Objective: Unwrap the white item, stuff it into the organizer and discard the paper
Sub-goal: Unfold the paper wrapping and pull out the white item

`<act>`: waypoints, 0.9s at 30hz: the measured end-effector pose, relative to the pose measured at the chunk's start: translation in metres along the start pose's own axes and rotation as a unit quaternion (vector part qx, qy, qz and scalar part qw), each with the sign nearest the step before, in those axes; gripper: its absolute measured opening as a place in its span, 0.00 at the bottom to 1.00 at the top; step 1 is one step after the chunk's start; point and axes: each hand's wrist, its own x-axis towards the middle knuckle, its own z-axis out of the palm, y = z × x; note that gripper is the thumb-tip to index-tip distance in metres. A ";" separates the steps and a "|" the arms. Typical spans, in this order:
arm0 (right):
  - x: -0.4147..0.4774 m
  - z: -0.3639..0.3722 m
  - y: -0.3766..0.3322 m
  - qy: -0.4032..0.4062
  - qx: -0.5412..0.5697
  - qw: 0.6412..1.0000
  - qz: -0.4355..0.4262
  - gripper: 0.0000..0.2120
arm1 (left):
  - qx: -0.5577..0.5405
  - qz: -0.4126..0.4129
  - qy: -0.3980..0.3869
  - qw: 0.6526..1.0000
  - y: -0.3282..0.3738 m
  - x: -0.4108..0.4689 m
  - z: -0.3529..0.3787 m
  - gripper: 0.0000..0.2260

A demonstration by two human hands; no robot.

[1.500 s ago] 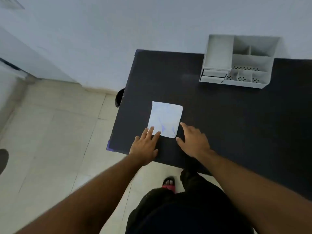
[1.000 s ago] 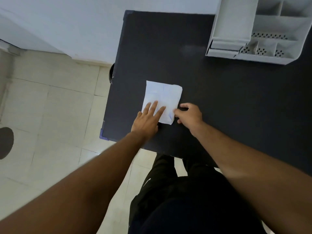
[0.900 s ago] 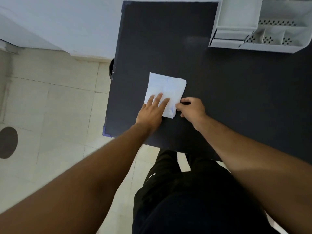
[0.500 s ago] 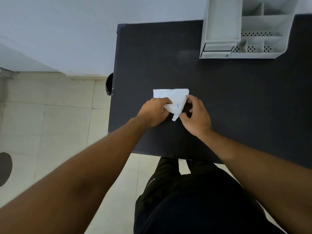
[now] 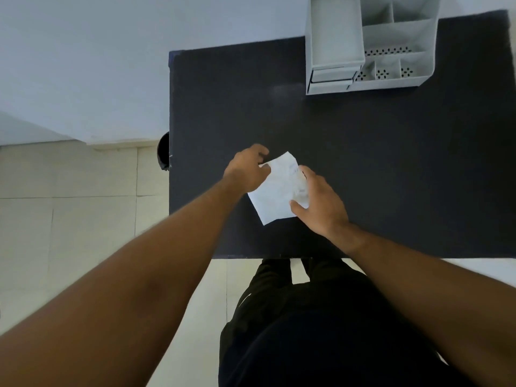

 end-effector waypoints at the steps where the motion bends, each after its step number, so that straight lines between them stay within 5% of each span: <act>1: -0.002 0.005 0.002 -0.002 -0.016 1.000 0.003 0.39 | 0.013 0.010 0.042 0.999 -0.004 -0.003 0.008 0.22; 4: -0.005 0.015 0.008 0.007 -0.060 0.998 -0.007 0.37 | 0.079 0.068 0.089 0.991 -0.016 -0.016 0.030 0.27; 10: -0.001 0.021 0.008 0.036 -0.137 0.990 -0.027 0.31 | 0.260 0.116 -0.015 0.958 -0.033 -0.030 0.070 0.40; 27: 0.027 0.005 -0.007 -0.026 -0.191 0.981 -0.029 0.13 | 0.276 0.042 -0.060 0.958 -0.032 -0.026 0.084 0.48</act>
